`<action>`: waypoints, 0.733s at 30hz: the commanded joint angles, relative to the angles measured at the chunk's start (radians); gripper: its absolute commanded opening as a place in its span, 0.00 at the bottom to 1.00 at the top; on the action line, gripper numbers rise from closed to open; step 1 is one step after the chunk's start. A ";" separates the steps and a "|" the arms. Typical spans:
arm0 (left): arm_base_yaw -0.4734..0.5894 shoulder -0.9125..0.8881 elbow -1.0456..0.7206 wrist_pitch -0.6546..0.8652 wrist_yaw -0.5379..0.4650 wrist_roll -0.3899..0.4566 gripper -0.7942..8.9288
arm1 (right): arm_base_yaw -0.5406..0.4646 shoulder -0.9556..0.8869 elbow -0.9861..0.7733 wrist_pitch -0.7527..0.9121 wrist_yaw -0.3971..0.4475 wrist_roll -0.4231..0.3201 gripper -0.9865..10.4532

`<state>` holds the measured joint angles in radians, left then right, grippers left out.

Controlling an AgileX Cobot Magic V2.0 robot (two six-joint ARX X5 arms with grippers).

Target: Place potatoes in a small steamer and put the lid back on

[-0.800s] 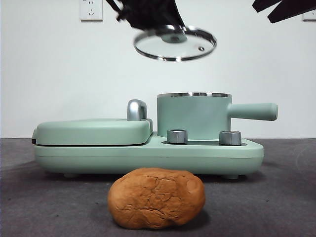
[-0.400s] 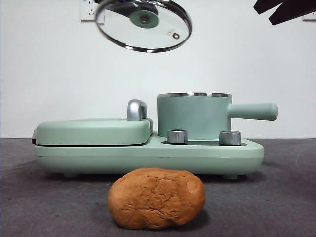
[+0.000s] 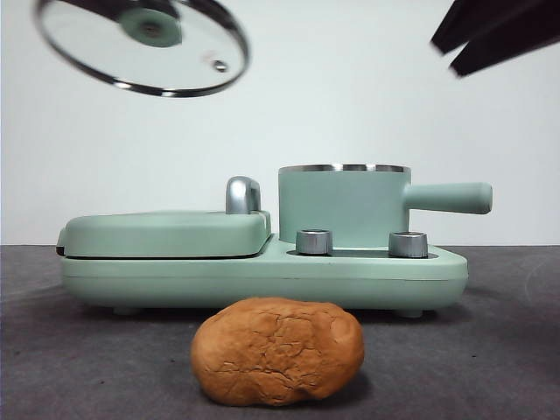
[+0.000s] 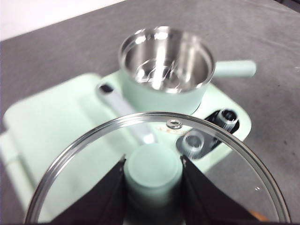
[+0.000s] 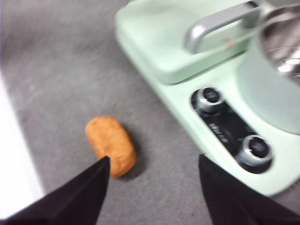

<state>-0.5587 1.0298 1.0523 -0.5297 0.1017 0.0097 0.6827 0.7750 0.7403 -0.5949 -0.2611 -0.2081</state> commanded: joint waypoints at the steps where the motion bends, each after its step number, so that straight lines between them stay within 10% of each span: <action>1: 0.008 -0.061 -0.014 -0.010 -0.018 -0.032 0.10 | 0.044 0.049 0.019 0.003 -0.003 -0.066 0.41; 22: 0.017 -0.160 -0.021 -0.095 -0.065 -0.029 0.10 | 0.186 0.486 0.019 0.219 0.000 -0.133 0.41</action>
<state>-0.5381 0.8715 1.0157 -0.6498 0.0357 -0.0189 0.8574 1.2419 0.7418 -0.3885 -0.2604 -0.3256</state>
